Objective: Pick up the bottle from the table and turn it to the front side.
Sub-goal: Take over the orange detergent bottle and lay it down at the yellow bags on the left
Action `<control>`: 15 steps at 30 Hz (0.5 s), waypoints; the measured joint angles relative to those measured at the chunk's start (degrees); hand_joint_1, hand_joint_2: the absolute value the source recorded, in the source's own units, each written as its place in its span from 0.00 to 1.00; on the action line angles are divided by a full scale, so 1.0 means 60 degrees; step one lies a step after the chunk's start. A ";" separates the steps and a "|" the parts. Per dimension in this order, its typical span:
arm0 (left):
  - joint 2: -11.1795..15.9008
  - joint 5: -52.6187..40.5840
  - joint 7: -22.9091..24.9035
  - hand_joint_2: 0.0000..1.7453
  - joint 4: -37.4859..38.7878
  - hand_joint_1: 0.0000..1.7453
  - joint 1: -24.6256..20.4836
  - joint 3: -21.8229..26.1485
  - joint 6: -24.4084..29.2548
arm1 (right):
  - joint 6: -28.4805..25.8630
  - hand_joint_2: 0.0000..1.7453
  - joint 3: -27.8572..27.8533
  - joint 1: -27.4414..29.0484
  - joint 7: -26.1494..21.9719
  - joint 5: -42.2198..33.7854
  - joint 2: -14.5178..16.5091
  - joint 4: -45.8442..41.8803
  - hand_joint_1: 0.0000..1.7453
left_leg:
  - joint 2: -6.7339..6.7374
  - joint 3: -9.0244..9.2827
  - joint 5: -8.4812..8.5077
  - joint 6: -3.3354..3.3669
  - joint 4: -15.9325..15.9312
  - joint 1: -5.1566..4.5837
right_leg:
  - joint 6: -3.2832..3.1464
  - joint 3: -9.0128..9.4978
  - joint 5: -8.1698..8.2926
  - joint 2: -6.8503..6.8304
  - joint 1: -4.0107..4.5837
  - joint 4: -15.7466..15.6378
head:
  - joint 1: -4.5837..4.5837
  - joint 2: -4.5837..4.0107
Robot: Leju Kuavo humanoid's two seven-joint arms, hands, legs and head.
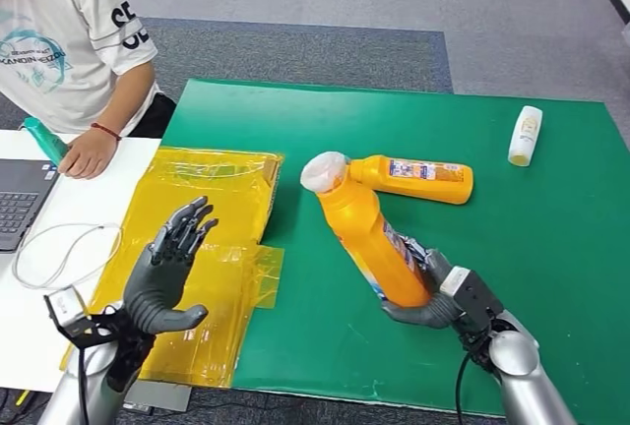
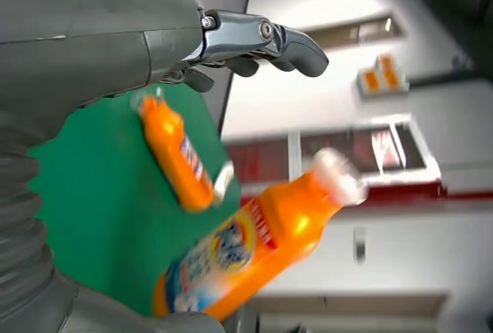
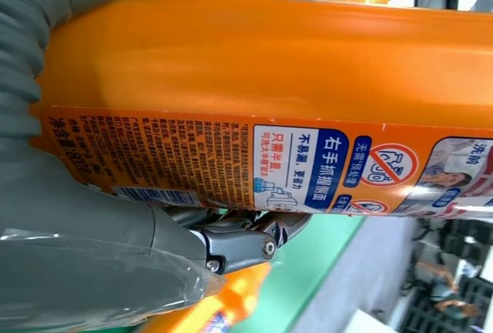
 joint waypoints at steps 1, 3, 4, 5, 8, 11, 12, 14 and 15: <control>0.0059 0.0188 -0.0001 1.00 0.0343 0.00 -0.0249 -0.0073 -0.0411 | -0.0005 1.00 0.0062 -0.0098 -0.0033 0.0092 0.0050 0.0003 1.00 | 0.0000 -0.0001 0.0004 0.0000 0.0000 0.0000 | 0.0001 0.0001 0.0002 -0.0001 0.0000 0.0001 | -0.0001 0.0000; 0.0142 0.0543 -0.0003 1.00 0.1028 0.00 -0.0779 -0.0245 -0.1199 | -0.0031 1.00 0.0267 -0.0322 -0.0060 0.0289 0.0147 0.0012 1.00 | 0.0000 -0.0001 0.0011 -0.0001 0.0000 0.0000 | 0.0002 0.0001 0.0008 0.0000 -0.0001 0.0001 | -0.0001 0.0002; 0.0175 0.0665 -0.0003 1.00 0.1356 0.00 -0.1038 -0.0339 -0.1483 | -0.0054 1.00 0.0397 -0.0430 -0.0068 0.0375 0.0191 0.0017 1.00 | 0.0000 -0.0001 0.0013 -0.0001 0.0000 0.0000 | 0.0002 0.0002 0.0010 0.0000 -0.0001 0.0002 | -0.0003 0.0002; 0.0205 0.0739 -0.0003 1.00 0.1672 0.00 -0.1282 -0.0438 -0.1662 | -0.0078 1.00 0.0536 -0.0527 -0.0078 0.0439 0.0231 0.0021 1.00 | 0.0000 -0.0002 0.0014 -0.0001 0.0000 0.0000 | 0.0003 0.0002 0.0011 -0.0001 -0.0001 0.0002 | 0.0000 0.0002; 0.0300 0.0792 -0.0003 1.00 0.2484 0.00 -0.1867 -0.0696 -0.1787 | -0.0165 1.00 0.0968 -0.0744 -0.0119 0.0564 0.0324 0.0022 1.00 | 0.0000 -0.0002 0.0014 0.0000 0.0001 0.0000 | 0.0003 0.0001 0.0012 -0.0001 -0.0002 0.0002 | -0.0002 0.0001; 0.0400 0.0739 -0.0003 1.00 0.2963 0.00 -0.2228 -0.0894 -0.1649 | -0.0402 1.00 0.1324 -0.0833 -0.0198 0.0812 0.0369 -0.0013 1.00 | 0.0000 -0.0004 0.0014 0.0000 0.0001 0.0000 | 0.0003 -0.0001 0.0011 -0.0001 -0.0002 0.0002 | -0.0003 0.0003; 0.0432 0.0742 -0.0003 1.00 0.3058 0.00 -0.2313 -0.0953 -0.1610 | -0.0523 1.00 0.1432 -0.0843 -0.0219 0.0946 0.0378 -0.0042 1.00 | 0.0000 -0.0005 0.0014 -0.0001 0.0001 0.0000 | 0.0003 -0.0002 0.0011 -0.0001 -0.0002 0.0002 | -0.0003 0.0002; 0.0481 0.0831 -0.0002 1.00 0.3155 0.00 -0.2437 -0.1050 -0.1650 | -0.0778 1.00 0.1653 -0.0845 -0.0245 0.1295 0.0402 -0.0139 1.00 | 0.0000 -0.0007 0.0013 -0.0001 0.0000 0.0000 | 0.0002 -0.0005 0.0010 0.0000 -0.0002 0.0002 | -0.0003 0.0000; 0.0499 0.0890 0.0022 1.00 0.3176 0.00 -0.2488 -0.1099 -0.1685 | -0.0908 1.00 0.1773 -0.0842 -0.0253 0.1500 0.0416 -0.0204 1.00 | 0.0000 -0.0008 0.0013 -0.0002 0.0000 0.0000 | 0.0002 -0.0007 0.0010 0.0000 -0.0002 0.0002 | -0.0003 -0.0001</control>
